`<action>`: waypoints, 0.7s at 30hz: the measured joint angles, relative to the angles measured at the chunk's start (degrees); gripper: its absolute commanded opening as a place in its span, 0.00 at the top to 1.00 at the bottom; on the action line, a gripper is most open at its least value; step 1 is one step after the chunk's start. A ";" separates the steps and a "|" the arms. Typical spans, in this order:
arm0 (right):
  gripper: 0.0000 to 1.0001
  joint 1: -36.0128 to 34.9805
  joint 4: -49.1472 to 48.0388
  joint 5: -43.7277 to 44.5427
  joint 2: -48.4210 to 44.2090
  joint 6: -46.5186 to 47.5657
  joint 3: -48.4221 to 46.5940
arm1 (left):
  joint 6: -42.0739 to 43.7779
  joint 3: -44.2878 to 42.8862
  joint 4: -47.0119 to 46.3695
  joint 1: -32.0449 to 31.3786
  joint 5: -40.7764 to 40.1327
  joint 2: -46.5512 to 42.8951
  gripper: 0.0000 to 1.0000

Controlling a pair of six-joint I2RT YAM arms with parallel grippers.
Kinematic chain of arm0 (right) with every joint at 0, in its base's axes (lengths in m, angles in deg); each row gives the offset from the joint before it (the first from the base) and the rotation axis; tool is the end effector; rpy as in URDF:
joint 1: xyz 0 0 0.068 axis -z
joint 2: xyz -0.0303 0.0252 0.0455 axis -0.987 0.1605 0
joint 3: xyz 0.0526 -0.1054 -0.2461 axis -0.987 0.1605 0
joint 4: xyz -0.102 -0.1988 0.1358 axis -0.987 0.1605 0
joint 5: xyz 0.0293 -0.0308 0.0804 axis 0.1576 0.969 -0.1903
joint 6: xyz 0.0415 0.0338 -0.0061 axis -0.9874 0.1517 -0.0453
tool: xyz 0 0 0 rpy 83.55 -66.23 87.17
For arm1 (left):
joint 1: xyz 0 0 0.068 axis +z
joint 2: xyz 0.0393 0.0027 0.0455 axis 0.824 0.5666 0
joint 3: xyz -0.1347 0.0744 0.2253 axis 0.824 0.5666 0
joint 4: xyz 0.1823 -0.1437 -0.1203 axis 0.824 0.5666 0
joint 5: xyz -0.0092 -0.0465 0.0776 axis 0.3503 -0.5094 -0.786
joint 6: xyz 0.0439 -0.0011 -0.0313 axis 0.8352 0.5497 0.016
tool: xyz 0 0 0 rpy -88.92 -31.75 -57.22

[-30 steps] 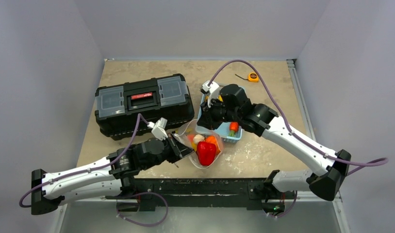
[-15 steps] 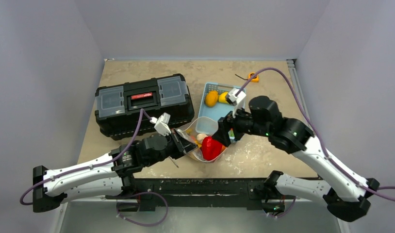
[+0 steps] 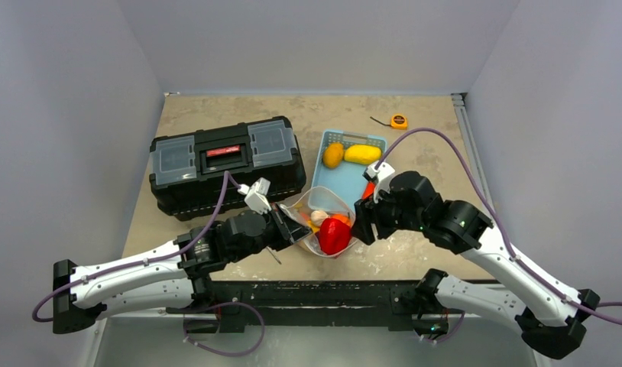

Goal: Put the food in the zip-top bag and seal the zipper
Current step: Adjust the zipper food storage bag at the center of the board.

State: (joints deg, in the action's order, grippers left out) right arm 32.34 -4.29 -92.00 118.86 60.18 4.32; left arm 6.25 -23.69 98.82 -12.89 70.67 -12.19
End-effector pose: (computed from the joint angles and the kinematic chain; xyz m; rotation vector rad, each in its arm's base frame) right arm 0.1071 0.1251 0.3495 -0.6790 2.2608 0.6785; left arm 0.0786 -0.1689 0.2920 -0.3972 2.2045 -1.2601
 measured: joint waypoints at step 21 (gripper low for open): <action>1.00 -0.26 -5.73 -3.32 0.17 -2.16 -6.03 | -0.57 -1.22 7.13 -0.04 -3.37 -8.33 1.00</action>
State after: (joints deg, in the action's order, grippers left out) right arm 32.08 -10.02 -95.32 119.04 58.01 -1.72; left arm 5.68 -24.91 105.94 -12.94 67.30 -20.51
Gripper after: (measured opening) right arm 0.005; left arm 0.003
